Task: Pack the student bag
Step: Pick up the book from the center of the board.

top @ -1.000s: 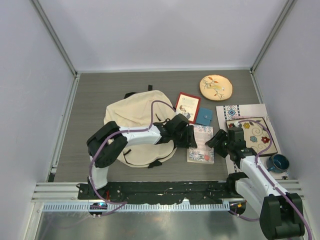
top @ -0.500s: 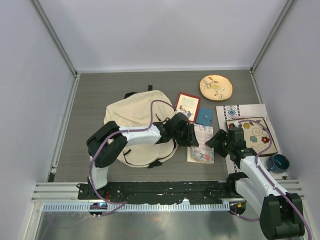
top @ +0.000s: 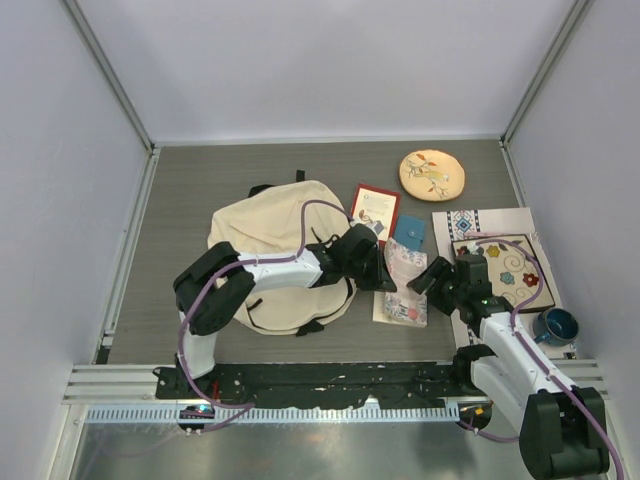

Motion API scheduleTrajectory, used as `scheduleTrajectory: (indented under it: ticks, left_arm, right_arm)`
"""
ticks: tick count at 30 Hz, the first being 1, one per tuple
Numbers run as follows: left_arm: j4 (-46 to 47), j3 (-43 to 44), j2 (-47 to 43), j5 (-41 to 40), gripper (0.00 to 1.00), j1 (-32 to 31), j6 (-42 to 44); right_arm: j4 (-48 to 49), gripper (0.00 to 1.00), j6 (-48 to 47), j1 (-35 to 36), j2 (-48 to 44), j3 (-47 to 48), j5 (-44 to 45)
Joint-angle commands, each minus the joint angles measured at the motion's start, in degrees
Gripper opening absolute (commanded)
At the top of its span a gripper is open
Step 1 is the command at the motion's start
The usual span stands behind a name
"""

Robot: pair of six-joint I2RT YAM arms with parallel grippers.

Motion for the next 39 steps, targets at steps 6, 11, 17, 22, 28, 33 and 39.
scheduleTrajectory:
  ticks: [6, 11, 17, 22, 28, 33, 39]
  left_arm:
    - [0.43, 3.75, -8.72, 1.60, 0.00, -1.26, 8.24]
    - [-3.71, 4.12, -15.85, 1.24, 0.00, 0.32, 10.89]
    - [-1.68, -0.01, -25.70, 3.44, 0.00, 3.92, 10.36]
    - [-0.02, -2.73, -30.10, 6.69, 0.00, 5.59, 12.28]
    - [15.60, -10.38, -33.35, 16.45, 0.00, 7.00, 9.66]
    - [18.18, -10.91, -33.88, 20.05, 0.00, 7.09, 9.66]
    - [22.92, -12.76, -34.15, 23.13, 0.00, 7.53, 8.08]
  right_arm:
    - [-5.72, 0.85, 0.05, 0.73, -5.24, 8.38, -1.70]
    - [-7.58, 0.89, 0.85, 0.46, -8.67, 13.14, -2.13]
    - [-8.73, 0.91, 1.29, 0.29, -9.29, 18.59, -4.59]
    - [-2.68, 0.91, 2.08, 0.29, -10.87, 20.18, -14.86]
    - [6.56, 0.92, 4.10, 0.37, -11.84, 20.09, -23.39]
    - [12.62, 0.92, 7.70, 0.37, -11.67, 18.16, -26.65]
    - [18.43, 0.92, 10.69, 0.37, -11.76, 16.40, -28.77]
